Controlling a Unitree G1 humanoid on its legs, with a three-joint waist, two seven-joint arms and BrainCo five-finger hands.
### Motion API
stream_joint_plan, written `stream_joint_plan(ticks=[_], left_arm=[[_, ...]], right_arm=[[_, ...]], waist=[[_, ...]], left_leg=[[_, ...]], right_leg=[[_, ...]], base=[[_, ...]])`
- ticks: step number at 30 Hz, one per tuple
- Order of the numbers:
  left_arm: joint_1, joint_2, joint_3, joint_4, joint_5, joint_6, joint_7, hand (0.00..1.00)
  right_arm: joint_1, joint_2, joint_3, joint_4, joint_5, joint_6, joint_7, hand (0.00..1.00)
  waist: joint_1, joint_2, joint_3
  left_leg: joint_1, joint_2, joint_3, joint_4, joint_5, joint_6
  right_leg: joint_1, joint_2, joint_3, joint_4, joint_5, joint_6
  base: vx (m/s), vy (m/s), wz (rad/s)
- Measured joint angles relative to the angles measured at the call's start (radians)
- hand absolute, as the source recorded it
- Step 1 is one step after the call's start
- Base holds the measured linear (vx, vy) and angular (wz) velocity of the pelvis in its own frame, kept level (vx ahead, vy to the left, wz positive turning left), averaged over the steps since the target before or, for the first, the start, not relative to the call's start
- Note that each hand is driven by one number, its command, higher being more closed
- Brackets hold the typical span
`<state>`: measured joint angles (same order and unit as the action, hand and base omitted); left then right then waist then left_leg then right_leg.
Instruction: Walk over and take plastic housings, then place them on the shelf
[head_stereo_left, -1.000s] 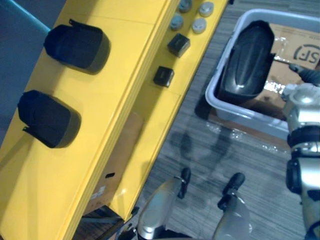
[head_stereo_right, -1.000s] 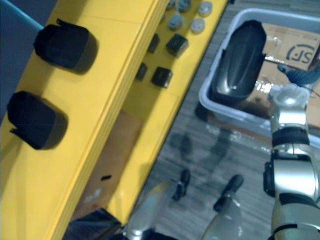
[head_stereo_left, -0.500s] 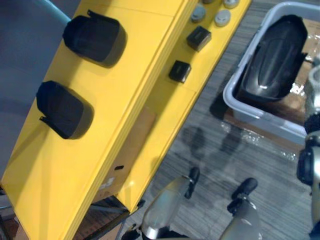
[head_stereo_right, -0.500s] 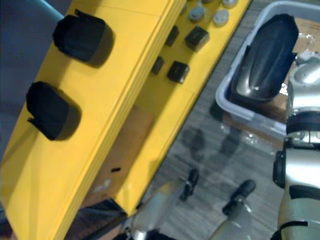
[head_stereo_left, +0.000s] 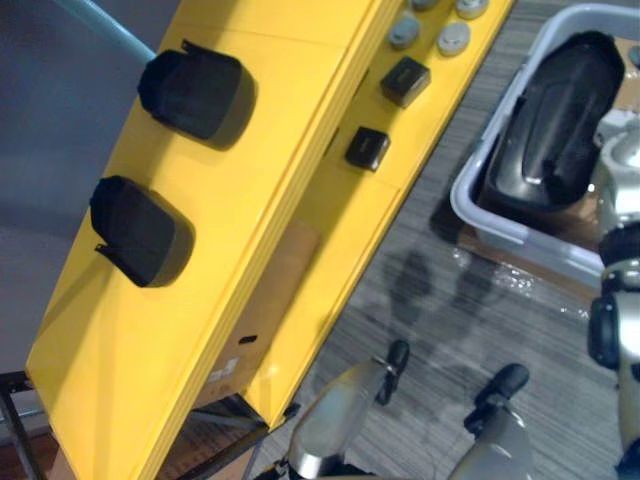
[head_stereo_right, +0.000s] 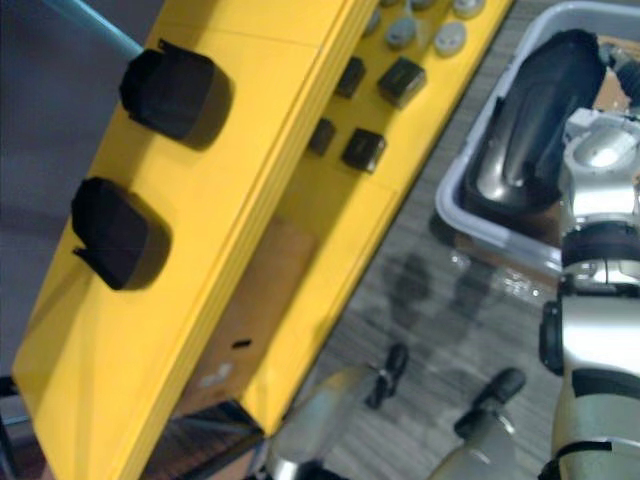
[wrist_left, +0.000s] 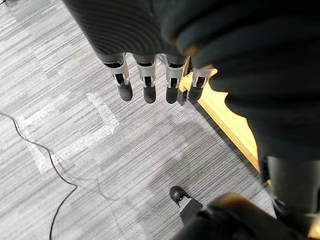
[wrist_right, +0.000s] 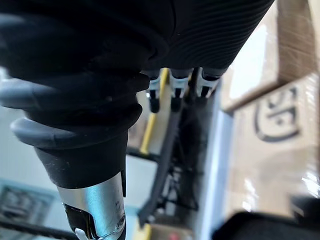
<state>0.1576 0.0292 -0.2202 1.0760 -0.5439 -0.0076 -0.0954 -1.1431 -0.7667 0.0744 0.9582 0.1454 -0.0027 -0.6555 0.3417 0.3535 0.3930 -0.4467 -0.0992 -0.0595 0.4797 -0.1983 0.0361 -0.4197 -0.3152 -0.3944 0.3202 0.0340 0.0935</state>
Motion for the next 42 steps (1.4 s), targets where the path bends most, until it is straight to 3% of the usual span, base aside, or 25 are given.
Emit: stream_joint_plan(ticks=[1,4,7,9,10,13,14,15,16,22,23,24,25,27,31,38,42], left_arm=[[0.000,0.000,0.000,0.000,0.000,-0.003,0.000,0.00],[0.000,0.000,-0.001,-0.001,-0.006,-0.008,0.000,0.00],[-0.001,0.000,-0.003,-0.003,-0.007,-0.011,0.000,0.00],[-0.004,0.000,-0.009,-0.003,-0.010,-0.012,0.000,0.00],[-0.015,0.001,-0.020,-0.002,-0.039,-0.013,0.001,0.00],[-0.031,-0.001,-0.030,-0.012,-0.040,-0.032,0.000,0.00],[-0.042,-0.001,-0.038,-0.026,-0.039,-0.039,-0.002,0.00],[-0.054,-0.017,-0.039,-0.035,-0.047,-0.050,0.003,0.00],[-0.067,-0.017,-0.064,-0.035,-0.048,-0.050,0.006,0.00],[-0.068,-0.017,-0.064,-0.035,-0.048,-0.050,0.006,0.00],[-0.083,-0.011,-0.059,-0.057,-0.048,-0.042,0.007,0.00],[-0.083,-0.001,-0.057,-0.089,-0.046,-0.033,0.011,0.00],[-0.073,0.039,-0.051,-0.173,-0.032,-0.032,0.037,0.00],[-0.022,0.109,-0.021,-0.357,-0.077,-0.077,0.055,0.00],[-0.042,0.106,-0.001,-0.548,-0.073,-0.120,0.036,0.00],[0.003,0.094,-0.029,-0.624,0.005,-0.113,0.014,0.00],[0.018,0.094,-0.031,-0.705,0.045,-0.085,0.014,0.00]], right_arm=[[0.005,0.000,0.019,0.017,0.000,0.057,0.027,0.00],[0.009,0.000,0.027,0.041,0.007,0.116,0.021,0.00],[0.029,0.000,0.027,0.042,0.008,0.141,0.019,0.00],[0.038,0.000,0.025,0.052,0.010,0.192,0.005,0.00],[0.040,-0.002,0.025,0.068,0.014,0.261,0.002,0.00],[0.037,-0.009,0.026,0.063,0.005,0.313,0.008,0.00],[0.038,-0.011,0.027,0.059,0.001,0.323,0.012,1.00],[0.038,-0.038,0.045,0.049,-0.001,0.392,0.020,1.00],[0.062,-0.021,0.045,0.060,0.034,0.447,0.094,1.00],[0.060,-0.028,0.067,0.075,0.032,0.458,0.094,1.00],[0.039,-0.045,0.079,0.103,0.032,0.467,0.105,1.00],[0.017,-0.053,0.088,0.112,0.022,0.489,0.125,1.00],[-0.016,-0.084,0.099,0.119,-0.027,0.553,0.159,1.00],[0.015,-0.133,0.141,0.154,-0.258,0.443,0.173,1.00],[0.015,-0.153,0.128,0.143,-0.378,0.369,0.173,1.00],[0.016,-0.099,0.106,0.089,-0.394,0.348,0.172,1.00],[0.020,-0.086,0.082,0.004,-0.416,0.321,0.171,1.00]], waist=[[0.004,0.000,0.000],[0.012,0.000,0.000],[0.016,0.000,0.000],[0.020,0.000,0.000],[0.026,0.001,-0.001],[0.030,0.001,-0.001],[0.030,0.001,-0.001],[0.030,0.001,-0.001],[0.036,0.003,-0.003],[0.042,0.004,-0.003],[0.031,-0.001,0.000],[0.023,-0.005,0.003],[0.016,-0.014,0.010],[-0.023,-0.042,0.032],[-0.072,-0.085,0.064],[-0.101,-0.166,0.120],[-0.118,-0.197,0.140]], left_leg=[[-0.002,-0.004,-0.010,0.000,0.000,0.000],[-0.008,-0.006,-0.012,0.002,0.000,0.000],[-0.010,-0.006,-0.012,0.006,-0.001,0.000],[-0.013,-0.006,-0.013,0.011,-0.002,0.000],[-0.025,-0.003,-0.016,0.025,-0.008,-0.001],[-0.036,0.000,-0.021,0.045,-0.018,-0.001],[-0.044,0.001,-0.024,0.053,-0.021,-0.001],[-0.044,0.002,-0.033,0.051,-0.021,-0.001],[-0.026,0.014,-0.016,0.036,-0.021,-0.003],[-0.027,0.014,-0.016,0.036,-0.021,-0.003],[-0.027,0.014,-0.017,0.037,-0.021,-0.004],[-0.027,0.013,-0.018,0.037,-0.022,-0.005],[-0.025,0.014,-0.026,0.039,-0.023,-0.006],[-0.006,0.019,-0.049,0.054,-0.022,-0.007],[0.064,0.027,-0.037,0.055,-0.027,-0.012],[0.161,0.096,-0.007,0.012,-0.042,-0.029],[0.205,0.120,-0.003,-0.037,-0.026,-0.054]], right_leg=[[0.001,-0.005,-0.011,0.007,-0.010,-0.003],[0.000,-0.007,-0.016,0.006,-0.011,-0.003],[0.000,-0.007,-0.017,0.005,-0.011,-0.003],[0.000,-0.006,-0.018,0.005,-0.011,-0.003],[-0.001,-0.003,-0.022,0.002,-0.011,-0.003],[0.000,0.001,-0.029,0.002,-0.011,-0.003],[0.000,0.002,-0.033,0.003,-0.010,-0.003],[0.004,0.004,-0.043,0.002,-0.010,-0.003],[0.004,0.014,-0.023,-0.002,-0.012,-0.005],[0.003,0.014,-0.024,-0.002,-0.012,-0.005],[0.003,0.014,-0.026,-0.001,-0.012,-0.006],[0.003,0.016,-0.030,0.004,-0.013,-0.006],[0.012,0.018,-0.040,0.004,-0.015,-0.009],[0.060,0.023,-0.070,-0.004,-0.013,-0.005],[0.135,0.036,-0.070,-0.023,-0.013,-0.006],[0.208,0.102,-0.048,-0.075,-0.006,-0.028],[0.245,0.134,-0.048,-0.121,0.008,-0.045]], base=[[0.00,0.033,0.14],[-0.01,0.034,0.07],[0.00,0.012,0.01],[-0.02,0.028,0.01],[-0.04,0.066,0.06],[-0.03,0.049,0.04],[-0.01,0.076,0.09],[-0.01,0.225,-0.13],[0.00,0.213,-0.14],[0.00,0.031,-0.03],[0.00,0.000,0.06],[0.00,0.000,0.11],[0.00,0.001,0.23],[0.02,0.010,0.28],[0.00,0.011,-0.04],[-0.02,-0.026,-0.22],[-0.01,-0.083,-0.09]])
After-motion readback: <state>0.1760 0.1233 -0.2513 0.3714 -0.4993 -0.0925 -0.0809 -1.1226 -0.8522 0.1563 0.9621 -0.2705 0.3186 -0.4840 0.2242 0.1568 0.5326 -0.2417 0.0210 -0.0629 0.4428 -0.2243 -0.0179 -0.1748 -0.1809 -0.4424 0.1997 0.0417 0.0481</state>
